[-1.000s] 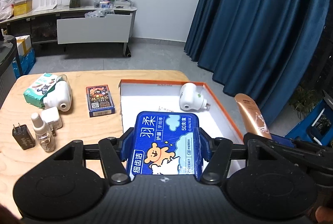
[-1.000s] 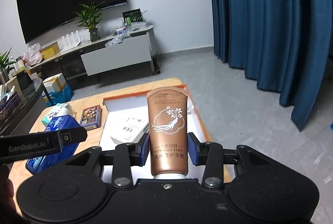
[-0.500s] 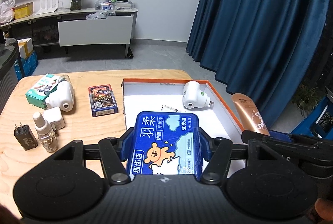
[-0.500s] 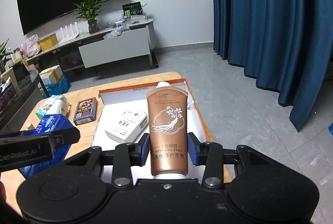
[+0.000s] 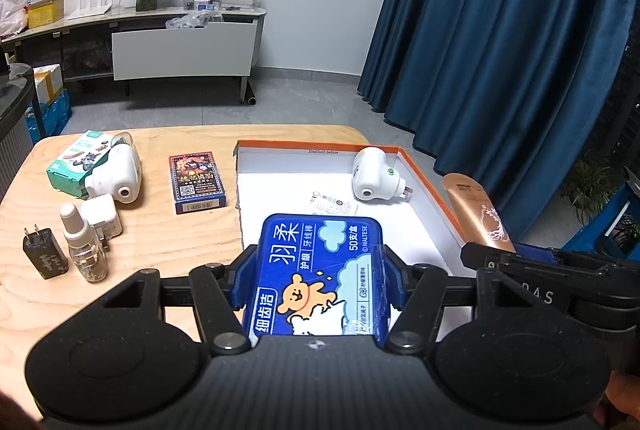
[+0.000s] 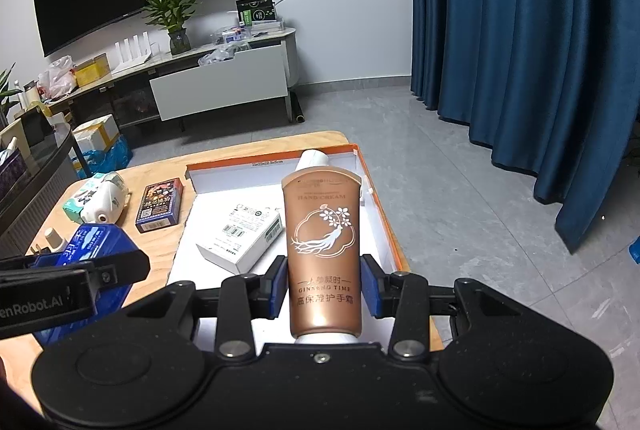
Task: Organize rigid objects
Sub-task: 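Carry the brown tube over the white box with the right gripper while the left holds the tin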
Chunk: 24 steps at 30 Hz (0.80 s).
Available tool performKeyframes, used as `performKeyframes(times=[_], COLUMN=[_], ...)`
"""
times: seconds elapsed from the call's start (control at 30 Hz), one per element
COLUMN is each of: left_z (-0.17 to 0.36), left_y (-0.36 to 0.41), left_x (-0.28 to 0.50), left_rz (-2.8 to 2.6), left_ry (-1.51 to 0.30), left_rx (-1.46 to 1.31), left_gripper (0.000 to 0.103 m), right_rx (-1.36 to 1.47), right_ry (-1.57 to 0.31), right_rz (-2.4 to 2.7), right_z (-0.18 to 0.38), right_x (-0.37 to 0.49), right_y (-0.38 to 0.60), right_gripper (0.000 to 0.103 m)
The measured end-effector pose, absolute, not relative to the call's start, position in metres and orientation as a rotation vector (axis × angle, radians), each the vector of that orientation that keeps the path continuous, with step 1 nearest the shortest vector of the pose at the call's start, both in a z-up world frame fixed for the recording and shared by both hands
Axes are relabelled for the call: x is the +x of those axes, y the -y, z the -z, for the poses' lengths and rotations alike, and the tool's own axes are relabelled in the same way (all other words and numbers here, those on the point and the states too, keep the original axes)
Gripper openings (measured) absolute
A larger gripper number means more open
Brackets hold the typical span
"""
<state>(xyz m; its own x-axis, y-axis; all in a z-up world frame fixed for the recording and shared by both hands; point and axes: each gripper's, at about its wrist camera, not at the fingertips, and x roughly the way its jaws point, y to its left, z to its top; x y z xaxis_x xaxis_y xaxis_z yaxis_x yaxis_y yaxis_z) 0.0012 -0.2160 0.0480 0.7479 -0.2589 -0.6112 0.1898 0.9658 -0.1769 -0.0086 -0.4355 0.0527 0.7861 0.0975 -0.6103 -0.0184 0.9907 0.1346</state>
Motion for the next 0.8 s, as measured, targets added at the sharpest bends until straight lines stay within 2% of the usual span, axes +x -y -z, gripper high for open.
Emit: performKeyframes(times=[0.8], left_z=[-0.0496], left_y=[0.2149], left_x=[-0.0015], left_rz=[0.232], left_ry=[-0.674], left_rx=[-0.107], left_gripper=[0.063], right_rx=[0.106], right_ry=[-0.666], right_rz=[-0.073], right_z=[-0.0521], right_x=[-0.0096], right_y=[0.4307], right_gripper=[0.047])
